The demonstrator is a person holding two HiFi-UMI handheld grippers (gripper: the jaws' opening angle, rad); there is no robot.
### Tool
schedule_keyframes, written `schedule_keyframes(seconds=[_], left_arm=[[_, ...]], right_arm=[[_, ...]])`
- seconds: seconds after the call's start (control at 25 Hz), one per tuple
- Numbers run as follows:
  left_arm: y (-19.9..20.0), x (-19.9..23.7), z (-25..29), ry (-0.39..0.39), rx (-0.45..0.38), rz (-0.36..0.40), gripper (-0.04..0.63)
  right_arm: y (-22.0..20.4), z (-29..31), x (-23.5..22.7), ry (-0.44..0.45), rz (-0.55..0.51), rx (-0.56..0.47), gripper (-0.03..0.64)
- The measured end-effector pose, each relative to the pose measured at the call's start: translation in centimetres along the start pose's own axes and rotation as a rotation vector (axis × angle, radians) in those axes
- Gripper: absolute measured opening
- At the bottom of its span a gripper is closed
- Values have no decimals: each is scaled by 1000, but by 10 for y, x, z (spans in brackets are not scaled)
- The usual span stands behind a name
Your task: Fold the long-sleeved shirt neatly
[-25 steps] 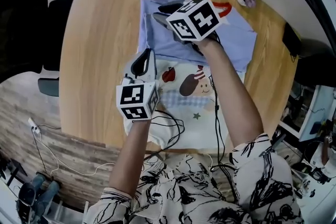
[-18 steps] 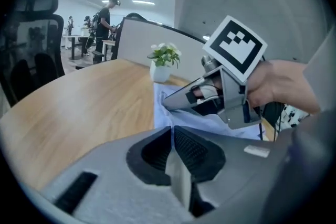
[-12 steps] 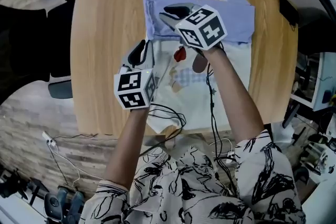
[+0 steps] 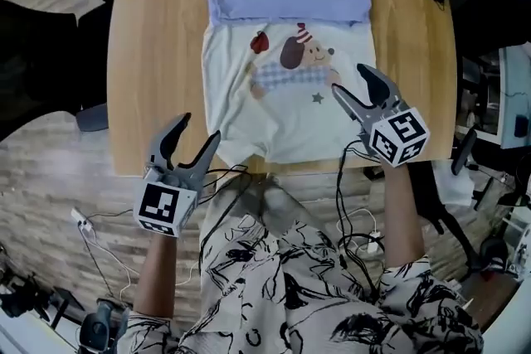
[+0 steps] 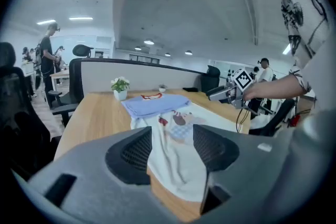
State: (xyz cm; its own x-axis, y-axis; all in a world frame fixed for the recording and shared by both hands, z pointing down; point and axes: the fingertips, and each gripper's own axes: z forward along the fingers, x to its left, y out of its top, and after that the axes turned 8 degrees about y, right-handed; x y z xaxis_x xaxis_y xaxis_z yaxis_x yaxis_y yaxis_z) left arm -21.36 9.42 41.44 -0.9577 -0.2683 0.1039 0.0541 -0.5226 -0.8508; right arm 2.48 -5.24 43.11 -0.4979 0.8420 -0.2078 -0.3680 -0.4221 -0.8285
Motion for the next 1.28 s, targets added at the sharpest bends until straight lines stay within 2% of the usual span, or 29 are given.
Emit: schedule_keyframes(seconds=[0.08, 0.24, 0.44, 0.64, 0.76, 0.84, 0.92, 1.0, 1.04, 1.08, 1.28], left_arm=[[-21, -24, -19, 8, 36, 43, 252], [-62, -58, -40, 53, 92, 78, 245], [-119, -82, -32, 94, 180, 101, 252], [-157, -86, -16, 140, 242, 135, 255], [-174, -90, -4, 153, 260, 123, 253], [-182, -94, 3, 164, 265, 138, 250], [-187, -94, 9, 188, 260, 160, 229], [-188, -90, 14, 226, 257, 160, 164], [-188, -87, 13, 249, 255, 154, 85], [-189, -85, 11, 266, 254, 151, 41], [-197, -64, -15, 310, 262, 128, 29]], right_arm=[[-31, -40, -3, -49, 10, -4, 313], [-93, -101, 2, -112, -21, 21, 313], [-179, -140, 5, -140, -70, 157, 316], [-243, -148, 3, -134, 45, 198, 299], [-260, -152, -3, -147, 110, 179, 264], [-268, -150, -5, -156, 137, 165, 264], [-271, -150, -8, -194, 155, 142, 221], [-272, -154, -15, -245, 164, 123, 110], [-273, -156, -17, -260, 163, 118, 66], [-273, -157, -17, -267, 159, 115, 34], [-270, -169, -10, -278, 185, 81, 29]])
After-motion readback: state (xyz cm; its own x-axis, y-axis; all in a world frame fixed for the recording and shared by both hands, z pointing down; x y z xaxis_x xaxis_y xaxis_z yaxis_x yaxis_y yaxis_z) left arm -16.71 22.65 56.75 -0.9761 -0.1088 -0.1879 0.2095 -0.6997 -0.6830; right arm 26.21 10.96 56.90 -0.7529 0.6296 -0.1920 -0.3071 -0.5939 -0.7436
